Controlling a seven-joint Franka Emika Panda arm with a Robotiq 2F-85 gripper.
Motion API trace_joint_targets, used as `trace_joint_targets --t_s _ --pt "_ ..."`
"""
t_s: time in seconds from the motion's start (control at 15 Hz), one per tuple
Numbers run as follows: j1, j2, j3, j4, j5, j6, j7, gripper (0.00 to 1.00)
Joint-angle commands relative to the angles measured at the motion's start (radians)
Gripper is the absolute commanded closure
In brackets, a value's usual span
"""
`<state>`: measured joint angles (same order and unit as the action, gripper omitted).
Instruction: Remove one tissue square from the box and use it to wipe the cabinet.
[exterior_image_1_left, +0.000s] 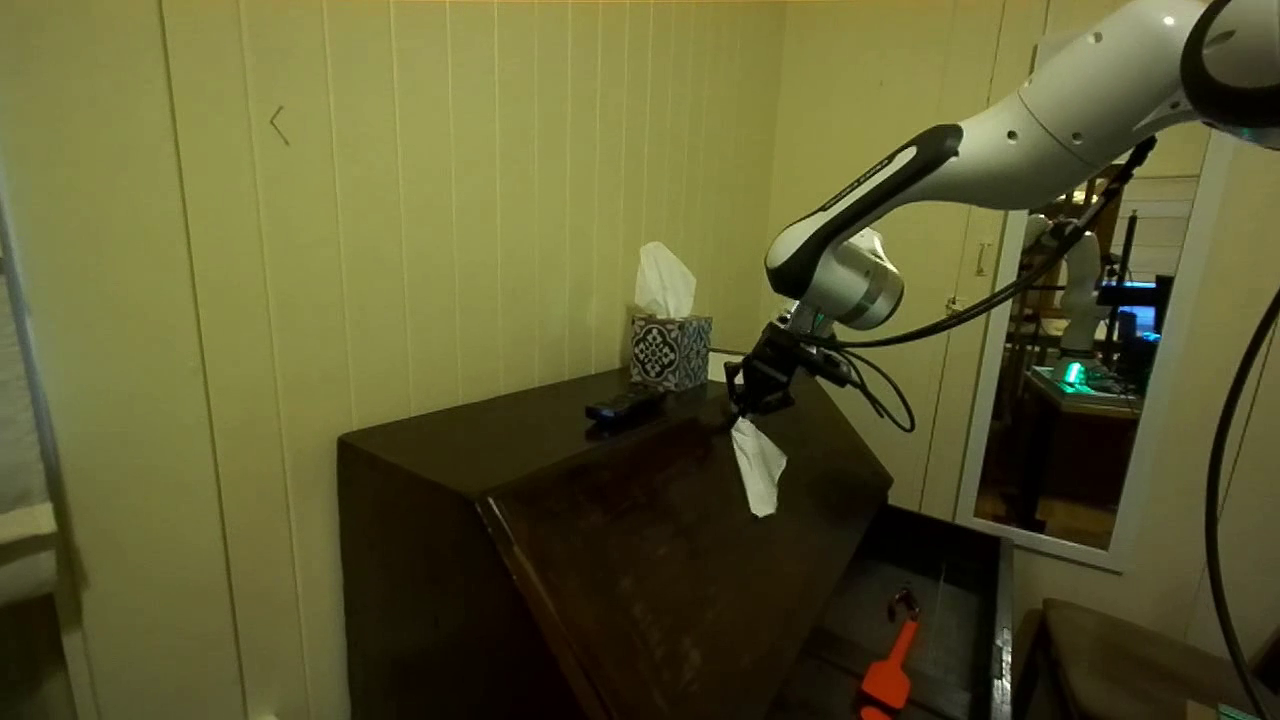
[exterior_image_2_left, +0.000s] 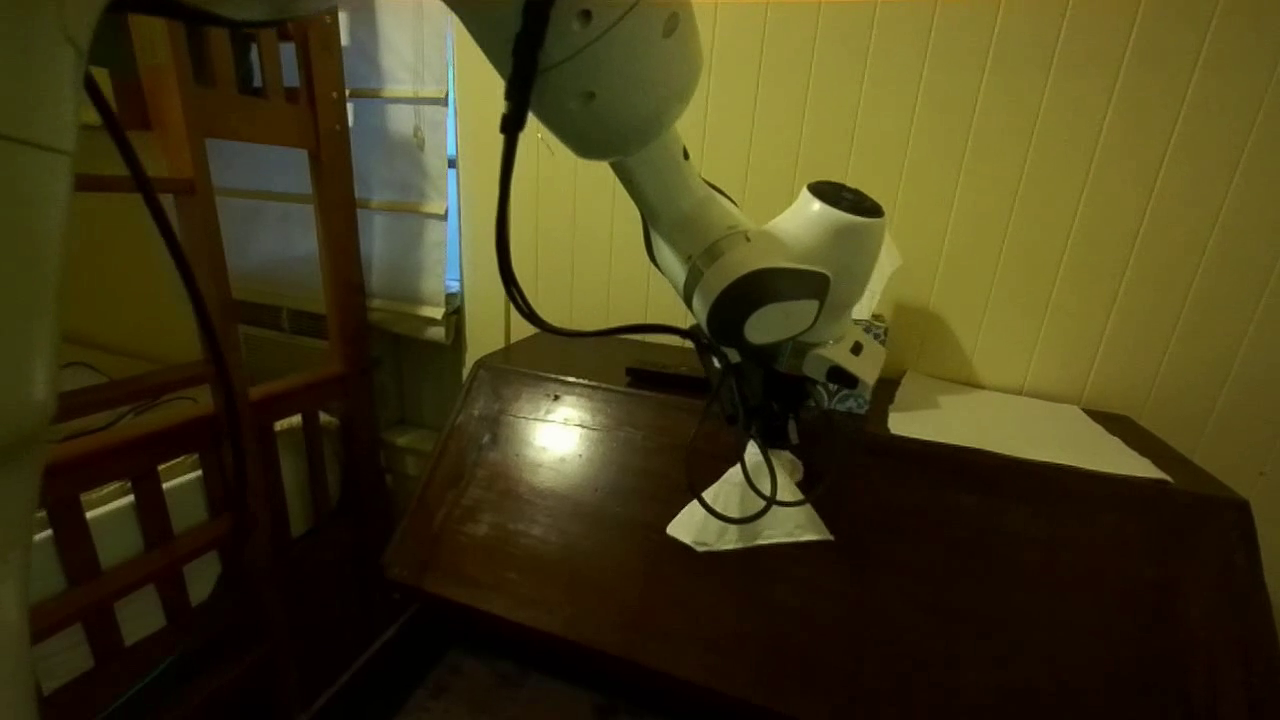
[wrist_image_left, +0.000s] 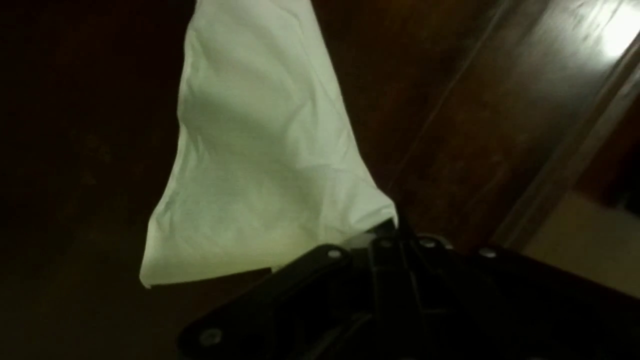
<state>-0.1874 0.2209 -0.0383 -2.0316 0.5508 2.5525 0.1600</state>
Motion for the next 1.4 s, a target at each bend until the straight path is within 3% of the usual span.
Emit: trace_joint_targets --t_s 0.0,0.27,0.53,0.8,1.33 --pt "0.018 -0.075 0.049 -0.052 0.073 -0.057 -0.174 1.00" --pt "0.030 -0.093 0.057 -0.088 0.144 -0.188 -0.324 1.00" --pt "0.033 -0.078 0.030 -0.132 0.136 -0.281 -0.364 1.00" --pt "0.035 -0.044 -0.012 -0.158 0.083 -0.285 -0.284 1.00" --pt "0.023 0.080 -0.086 -0.073 0.106 -0.098 -0.004 1.00"
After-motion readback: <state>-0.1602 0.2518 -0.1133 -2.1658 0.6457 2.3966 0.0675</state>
